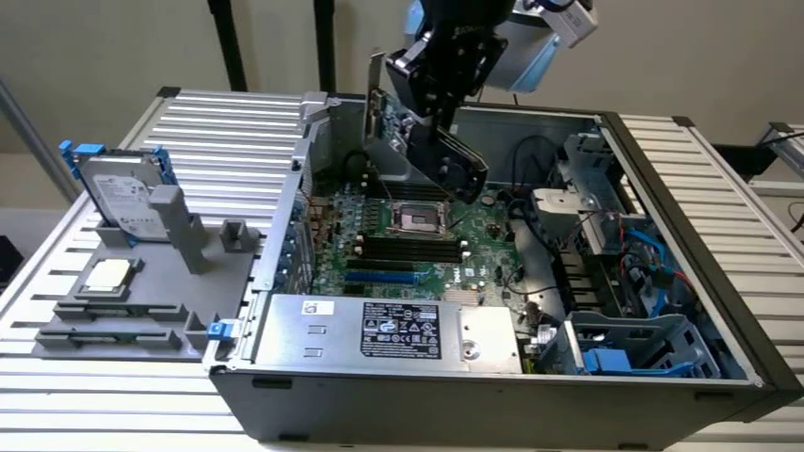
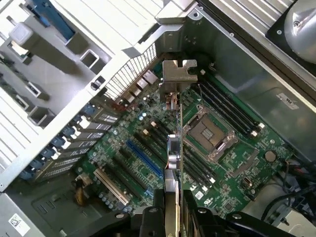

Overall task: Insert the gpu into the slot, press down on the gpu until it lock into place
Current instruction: 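Insert the gpu into the slot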

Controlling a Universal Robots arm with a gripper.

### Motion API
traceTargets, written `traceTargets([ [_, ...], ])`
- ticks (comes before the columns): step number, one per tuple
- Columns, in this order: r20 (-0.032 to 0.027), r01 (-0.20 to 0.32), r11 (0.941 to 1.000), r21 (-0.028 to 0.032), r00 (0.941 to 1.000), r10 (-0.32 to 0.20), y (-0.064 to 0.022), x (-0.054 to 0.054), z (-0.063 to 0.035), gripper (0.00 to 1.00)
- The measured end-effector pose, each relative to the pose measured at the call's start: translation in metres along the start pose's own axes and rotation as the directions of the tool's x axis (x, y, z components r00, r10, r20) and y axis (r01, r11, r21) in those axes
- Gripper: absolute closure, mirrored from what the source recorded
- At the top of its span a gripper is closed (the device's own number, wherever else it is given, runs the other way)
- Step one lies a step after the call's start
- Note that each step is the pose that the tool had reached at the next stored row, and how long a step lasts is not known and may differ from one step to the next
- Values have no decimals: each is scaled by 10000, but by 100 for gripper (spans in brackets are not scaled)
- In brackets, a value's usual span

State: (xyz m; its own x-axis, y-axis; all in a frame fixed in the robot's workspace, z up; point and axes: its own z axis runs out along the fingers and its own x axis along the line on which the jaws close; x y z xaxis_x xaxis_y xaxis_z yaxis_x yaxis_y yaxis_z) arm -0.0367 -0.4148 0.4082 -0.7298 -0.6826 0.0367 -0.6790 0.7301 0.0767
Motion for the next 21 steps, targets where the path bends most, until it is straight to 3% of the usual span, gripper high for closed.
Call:
traceTargets([
  [5, -66, 905, 9959, 35, 9959, -905, 0, 0, 8, 74],
  [10, -133, 1799, 9837, 66, 9836, -1798, -1, 0, 18, 74],
  [15, -202, 2689, 9631, 92, 9630, -2687, -2, -1, 29, 74],
  [21, -281, 3714, 9284, 104, 9282, -3710, -3, -1, 47, 74],
])
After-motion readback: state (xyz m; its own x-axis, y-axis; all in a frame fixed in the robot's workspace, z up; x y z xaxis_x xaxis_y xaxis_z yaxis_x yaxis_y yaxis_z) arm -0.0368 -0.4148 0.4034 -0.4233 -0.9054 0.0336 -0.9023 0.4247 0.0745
